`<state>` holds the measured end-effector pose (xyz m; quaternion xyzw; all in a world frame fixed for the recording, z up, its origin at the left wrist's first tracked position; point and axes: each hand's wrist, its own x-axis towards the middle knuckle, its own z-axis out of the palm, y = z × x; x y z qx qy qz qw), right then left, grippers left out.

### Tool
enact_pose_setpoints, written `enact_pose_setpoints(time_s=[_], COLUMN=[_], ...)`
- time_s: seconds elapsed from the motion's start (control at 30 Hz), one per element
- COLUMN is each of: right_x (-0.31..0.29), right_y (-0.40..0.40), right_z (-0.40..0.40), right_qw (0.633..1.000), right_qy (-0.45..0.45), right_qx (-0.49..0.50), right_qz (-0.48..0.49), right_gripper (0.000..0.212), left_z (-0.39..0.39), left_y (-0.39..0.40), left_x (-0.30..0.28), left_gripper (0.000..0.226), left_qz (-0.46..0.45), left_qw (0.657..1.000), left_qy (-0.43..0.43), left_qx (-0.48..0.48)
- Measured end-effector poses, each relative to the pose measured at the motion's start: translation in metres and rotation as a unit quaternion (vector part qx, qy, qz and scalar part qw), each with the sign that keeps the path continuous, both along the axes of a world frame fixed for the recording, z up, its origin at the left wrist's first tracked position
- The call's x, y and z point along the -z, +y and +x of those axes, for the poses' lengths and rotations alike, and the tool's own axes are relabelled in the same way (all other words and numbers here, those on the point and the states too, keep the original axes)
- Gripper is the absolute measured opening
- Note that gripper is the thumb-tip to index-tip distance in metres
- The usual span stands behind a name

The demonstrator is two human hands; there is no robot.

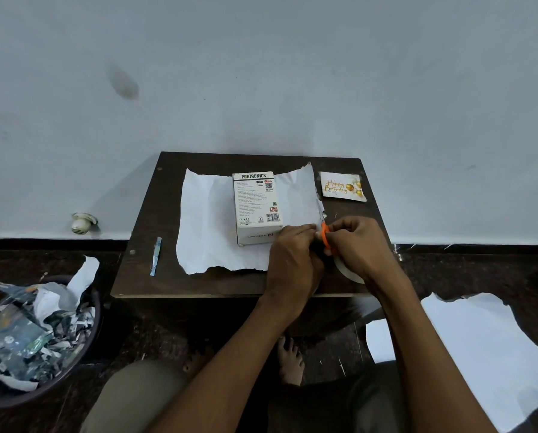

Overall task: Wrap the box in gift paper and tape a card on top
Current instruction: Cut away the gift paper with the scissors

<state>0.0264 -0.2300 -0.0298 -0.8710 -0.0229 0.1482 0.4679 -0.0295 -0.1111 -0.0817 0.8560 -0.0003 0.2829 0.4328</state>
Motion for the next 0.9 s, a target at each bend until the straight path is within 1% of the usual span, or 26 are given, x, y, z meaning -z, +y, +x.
enact_pose_setpoints(time_s=[0.33,0.5,0.63,0.9], right_x=[0.008,0.008,0.009,0.009], right_y=[0.005,0.009,0.01,0.015], right_z=[0.004,0.004,0.006,0.012], right_qw=[0.999,0.999,0.998,0.998], right_qy=[0.003,0.012,0.018,0.006], right_qx=[0.023,0.031,0.034,0.043], right_qz=[0.025,0.039,0.043,0.039], right_gripper=[0.01,0.01,0.01,0.011], left_z=[0.0,-0.003,-0.003,-0.001], left_y=[0.0,-0.002,-0.001,-0.001], left_x=[0.003,-0.003,0.0,0.002], left_gripper=[0.014,0.029,0.021,0.016], left_qz=[-0.016,-0.019,-0.016,-0.007], left_qw=[1.0,1.0,1.0,0.999], left_qy=[0.006,-0.002,-0.003,0.011], left_qx=[-0.005,-0.018,-0.022,-0.035])
